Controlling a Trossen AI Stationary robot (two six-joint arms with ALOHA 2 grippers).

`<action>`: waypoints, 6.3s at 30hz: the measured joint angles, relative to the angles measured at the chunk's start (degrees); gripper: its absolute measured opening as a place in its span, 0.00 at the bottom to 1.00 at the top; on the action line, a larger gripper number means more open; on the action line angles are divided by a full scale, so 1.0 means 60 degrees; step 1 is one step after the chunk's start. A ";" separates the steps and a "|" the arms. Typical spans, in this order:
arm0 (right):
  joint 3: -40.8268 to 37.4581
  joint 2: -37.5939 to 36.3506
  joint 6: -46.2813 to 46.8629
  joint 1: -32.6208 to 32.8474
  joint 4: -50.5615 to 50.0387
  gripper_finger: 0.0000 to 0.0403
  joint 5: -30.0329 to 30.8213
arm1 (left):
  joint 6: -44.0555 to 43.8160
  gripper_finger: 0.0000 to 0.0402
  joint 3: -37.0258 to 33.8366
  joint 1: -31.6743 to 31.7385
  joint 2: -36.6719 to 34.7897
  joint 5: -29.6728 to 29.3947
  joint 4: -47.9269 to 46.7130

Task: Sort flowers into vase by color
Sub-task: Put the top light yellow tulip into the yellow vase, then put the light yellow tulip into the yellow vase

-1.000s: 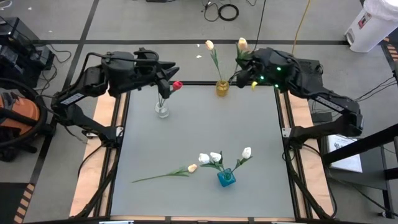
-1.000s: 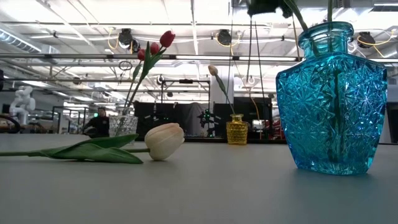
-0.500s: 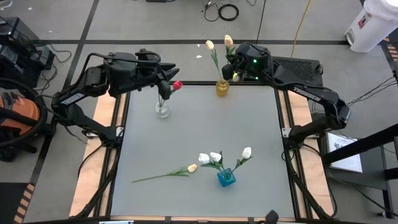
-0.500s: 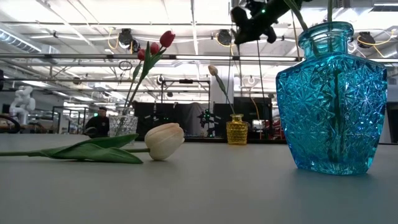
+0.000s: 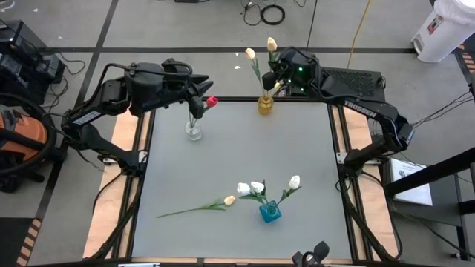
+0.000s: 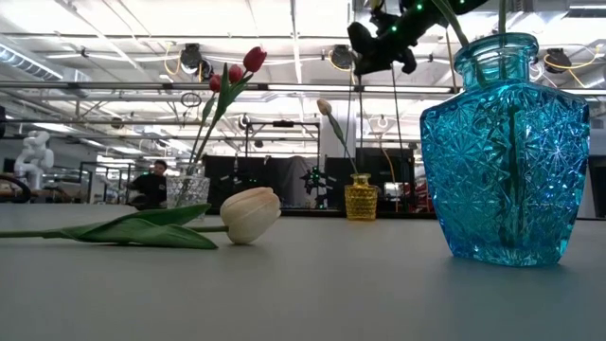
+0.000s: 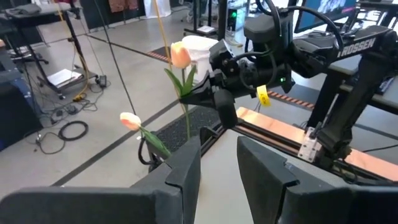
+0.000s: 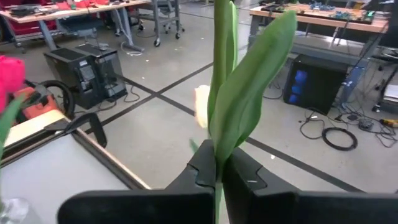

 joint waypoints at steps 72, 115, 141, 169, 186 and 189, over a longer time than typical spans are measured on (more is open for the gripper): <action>-0.0009 0.0484 0.0122 -0.0328 -0.0058 0.00 -0.0783 | 0.0029 0.28 0.0000 0.0000 0.0000 -0.0093 -0.0091; -0.0007 0.0484 -0.0178 -0.0328 -0.0393 0.12 -0.0793 | -0.0024 0.28 0.0000 0.0000 0.0000 -0.0085 -0.0090; 0.0000 0.0484 0.0073 -0.0224 -0.1849 0.51 -0.0789 | -0.0024 0.28 -0.0001 -0.0007 0.0000 -0.0085 -0.0091; 0.0000 -0.0765 0.0073 0.0286 -0.3318 0.54 -0.0716 | -0.0031 0.28 -0.0004 0.0000 0.0004 0.0050 -0.0754; -0.0004 -0.2882 0.0299 0.1006 -0.4816 0.54 -0.0760 | -0.1215 0.28 -0.0004 -0.1267 0.0004 0.2104 -0.4435; -0.0004 -0.3048 0.0336 0.1120 -0.4822 0.54 -0.0757 | -0.1616 0.28 -0.0092 -0.1666 0.0000 0.2314 -0.4645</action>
